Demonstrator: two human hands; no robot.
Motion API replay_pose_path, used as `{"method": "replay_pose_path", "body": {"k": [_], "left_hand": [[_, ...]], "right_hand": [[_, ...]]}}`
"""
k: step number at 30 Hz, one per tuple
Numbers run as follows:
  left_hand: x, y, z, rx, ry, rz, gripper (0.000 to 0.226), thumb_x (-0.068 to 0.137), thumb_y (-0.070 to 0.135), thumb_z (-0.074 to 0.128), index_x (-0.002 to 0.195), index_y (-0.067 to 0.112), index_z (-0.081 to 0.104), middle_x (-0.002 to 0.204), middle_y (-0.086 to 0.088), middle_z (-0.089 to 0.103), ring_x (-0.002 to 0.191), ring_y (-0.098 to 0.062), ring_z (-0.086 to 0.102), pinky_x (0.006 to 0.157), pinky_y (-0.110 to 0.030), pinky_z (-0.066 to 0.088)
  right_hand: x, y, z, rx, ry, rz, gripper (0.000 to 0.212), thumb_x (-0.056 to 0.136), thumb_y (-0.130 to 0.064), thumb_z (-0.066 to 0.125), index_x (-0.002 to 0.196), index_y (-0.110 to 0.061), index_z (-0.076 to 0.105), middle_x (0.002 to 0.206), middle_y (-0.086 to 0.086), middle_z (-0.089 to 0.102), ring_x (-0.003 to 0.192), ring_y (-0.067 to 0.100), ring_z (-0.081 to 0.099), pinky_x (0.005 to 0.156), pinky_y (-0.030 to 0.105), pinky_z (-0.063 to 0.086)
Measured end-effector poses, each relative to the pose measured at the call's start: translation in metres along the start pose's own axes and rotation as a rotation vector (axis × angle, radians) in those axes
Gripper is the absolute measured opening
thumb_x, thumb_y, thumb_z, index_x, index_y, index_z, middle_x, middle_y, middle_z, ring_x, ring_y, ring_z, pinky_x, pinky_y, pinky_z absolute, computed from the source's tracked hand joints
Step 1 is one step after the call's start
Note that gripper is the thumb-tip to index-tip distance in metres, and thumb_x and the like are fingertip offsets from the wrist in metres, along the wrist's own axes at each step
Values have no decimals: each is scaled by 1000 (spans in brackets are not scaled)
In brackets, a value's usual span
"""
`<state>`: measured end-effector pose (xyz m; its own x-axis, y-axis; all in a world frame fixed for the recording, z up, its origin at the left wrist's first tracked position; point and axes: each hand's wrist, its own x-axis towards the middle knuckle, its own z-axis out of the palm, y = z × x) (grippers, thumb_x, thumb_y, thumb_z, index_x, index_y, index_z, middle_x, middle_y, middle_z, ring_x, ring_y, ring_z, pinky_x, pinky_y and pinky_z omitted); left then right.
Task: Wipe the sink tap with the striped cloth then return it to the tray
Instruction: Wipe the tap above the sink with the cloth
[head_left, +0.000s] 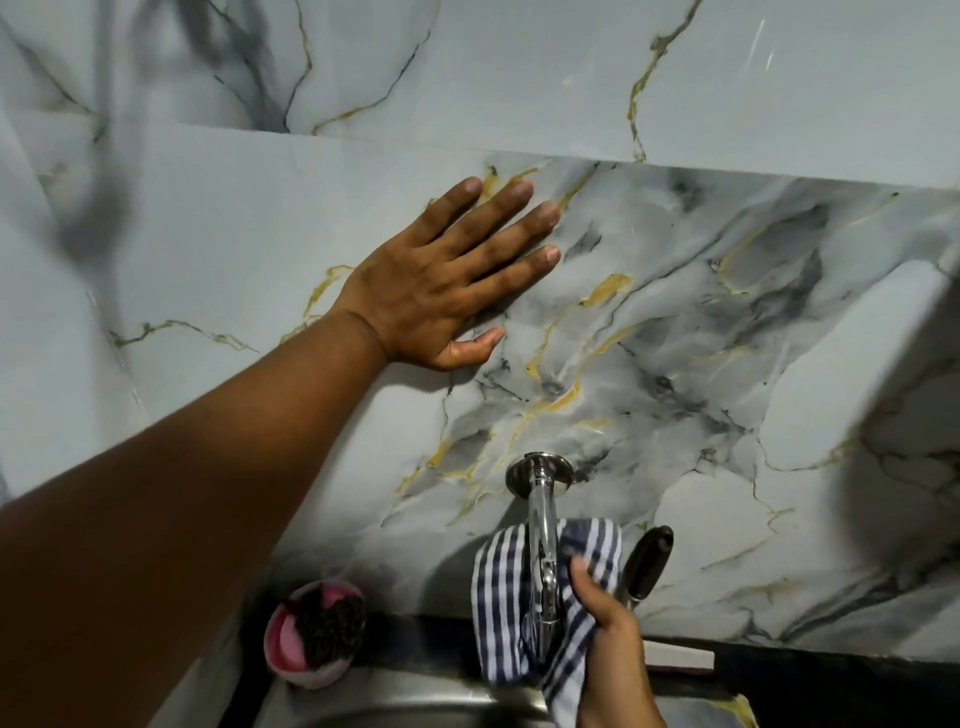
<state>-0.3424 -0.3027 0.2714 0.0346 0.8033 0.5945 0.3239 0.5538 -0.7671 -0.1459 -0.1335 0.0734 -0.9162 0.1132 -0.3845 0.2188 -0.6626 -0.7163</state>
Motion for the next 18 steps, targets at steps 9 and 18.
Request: {"method": "replay_pose_path", "body": {"k": [9,18], "left_hand": [[-1,1,2,-2,20,-15,77,95,54,37,161,14,29,167,-16,30,155,-40,26,128,-53,14],[-1,1,1,-3,18,-11,77,95,53,38,161,14,29,167,-16,31,155,-40,26,127,-54,16]], "right_hand": [[-34,13,44,-1804,258,-753,72,65,-25,68,136,-17,59,150,12,50,138,35,46,109,48,46],[-15,-29,66,-1947,141,-760,60,75,-27,52,135,-19,55,140,-2,55,146,24,24,121,34,26]]}}
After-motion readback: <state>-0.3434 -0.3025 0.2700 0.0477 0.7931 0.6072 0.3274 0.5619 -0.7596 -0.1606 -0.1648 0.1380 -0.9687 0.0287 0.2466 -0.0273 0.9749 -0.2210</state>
